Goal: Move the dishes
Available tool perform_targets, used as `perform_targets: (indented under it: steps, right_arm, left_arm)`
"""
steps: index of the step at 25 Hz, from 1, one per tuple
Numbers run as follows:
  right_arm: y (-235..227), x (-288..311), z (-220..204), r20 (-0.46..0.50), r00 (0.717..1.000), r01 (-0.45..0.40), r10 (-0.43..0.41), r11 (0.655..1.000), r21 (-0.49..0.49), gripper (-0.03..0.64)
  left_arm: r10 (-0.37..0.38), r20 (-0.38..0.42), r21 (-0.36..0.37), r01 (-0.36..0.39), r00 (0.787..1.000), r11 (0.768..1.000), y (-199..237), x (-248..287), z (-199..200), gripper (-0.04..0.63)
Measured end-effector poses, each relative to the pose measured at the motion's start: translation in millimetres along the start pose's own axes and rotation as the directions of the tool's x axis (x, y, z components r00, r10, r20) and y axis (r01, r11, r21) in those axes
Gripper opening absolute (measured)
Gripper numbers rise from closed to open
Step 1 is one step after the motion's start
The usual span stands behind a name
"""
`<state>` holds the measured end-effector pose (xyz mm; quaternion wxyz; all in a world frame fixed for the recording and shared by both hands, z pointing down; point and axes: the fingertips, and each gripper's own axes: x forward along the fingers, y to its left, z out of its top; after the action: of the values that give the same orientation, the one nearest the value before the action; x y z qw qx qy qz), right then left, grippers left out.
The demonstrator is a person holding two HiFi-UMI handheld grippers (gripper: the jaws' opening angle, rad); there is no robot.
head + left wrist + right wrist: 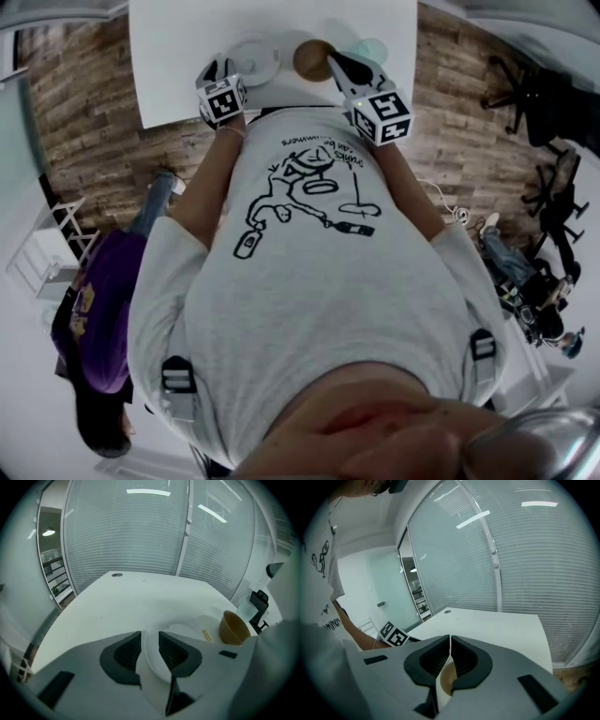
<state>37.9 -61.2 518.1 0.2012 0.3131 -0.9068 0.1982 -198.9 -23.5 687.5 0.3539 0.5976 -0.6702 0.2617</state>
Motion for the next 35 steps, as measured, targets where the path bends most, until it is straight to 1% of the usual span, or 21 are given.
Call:
perform_targets:
  steps: [2,4,6,9,13,16,21,23,25,29,30,33,34,35]
  right_arm:
    - [1,0,2,0.009,1.0,0.001,-0.001,1.0,-0.007,0.04]
    - [2,0,5,0.019,1.0,0.003,-0.002,1.0,-0.015,0.04]
    - [3,-3,10,0.032,0.999,0.005,-0.004,1.0,-0.021,0.04]
    - [2,-8,18,0.049,0.999,0.013,-0.012,1.0,-0.025,0.04]
    - [1,-17,35,0.085,0.996,0.033,-0.03,0.999,-0.034,0.04]
    - [3,-24,50,0.11,0.993,0.039,-0.037,0.999,-0.02,0.04]
    - [8,-38,76,0.154,0.987,0.047,-0.046,0.999,-0.001,0.04]
    - [13,-42,87,0.164,0.985,0.051,-0.048,0.999,-0.01,0.04]
    - [17,-48,98,0.174,0.984,0.049,-0.044,0.999,-0.024,0.04]
    - [26,-60,121,0.196,0.98,0.037,-0.027,0.998,-0.045,0.04]
    - [29,-63,126,0.201,0.979,0.034,-0.023,0.998,-0.052,0.04]
    - [41,-71,143,0.221,0.975,0.023,-0.005,0.997,-0.077,0.04]
    - [45,-73,148,0.227,0.974,0.018,0.002,0.996,-0.085,0.04]
    - [49,-74,153,0.232,0.973,0.012,0.009,0.996,-0.092,0.04]
  left_arm:
    - [-0.02,0.02,0.005,0.02,1.0,1.0,-5,-6,7,0.118]
    - [-0.062,0.053,0.004,0.062,0.997,0.998,-14,-17,21,0.118]
    - [-0.107,0.1,0.009,0.107,0.989,0.994,-28,-33,40,0.108]
    - [-0.191,0.16,0.044,0.186,0.968,0.982,-53,-57,69,0.091]
    - [-0.302,0.208,0.113,0.284,0.93,0.952,-83,-88,99,0.073]
    - [-0.368,0.248,0.121,0.348,0.896,0.929,-98,-115,120,0.051]
    - [-0.459,0.289,0.091,0.453,0.84,0.887,-117,-152,143,0.009]
    - [-0.485,0.304,0.1,0.479,0.82,0.872,-122,-165,150,0.003]
    - [-0.511,0.327,0.113,0.504,0.795,0.856,-128,-180,161,0.003]
    - [-0.567,0.378,0.166,0.549,0.732,0.819,-147,-213,189,0.003]
    - [-0.583,0.389,0.182,0.561,0.713,0.808,-151,-222,195,0.002]
    - [-0.634,0.424,0.223,0.604,0.647,0.765,-162,-249,209,0.003]
    - [-0.646,0.432,0.234,0.613,0.629,0.754,-164,-257,213,0.003]
    - [-0.655,0.436,0.244,0.619,0.617,0.746,-166,-263,216,0.002]
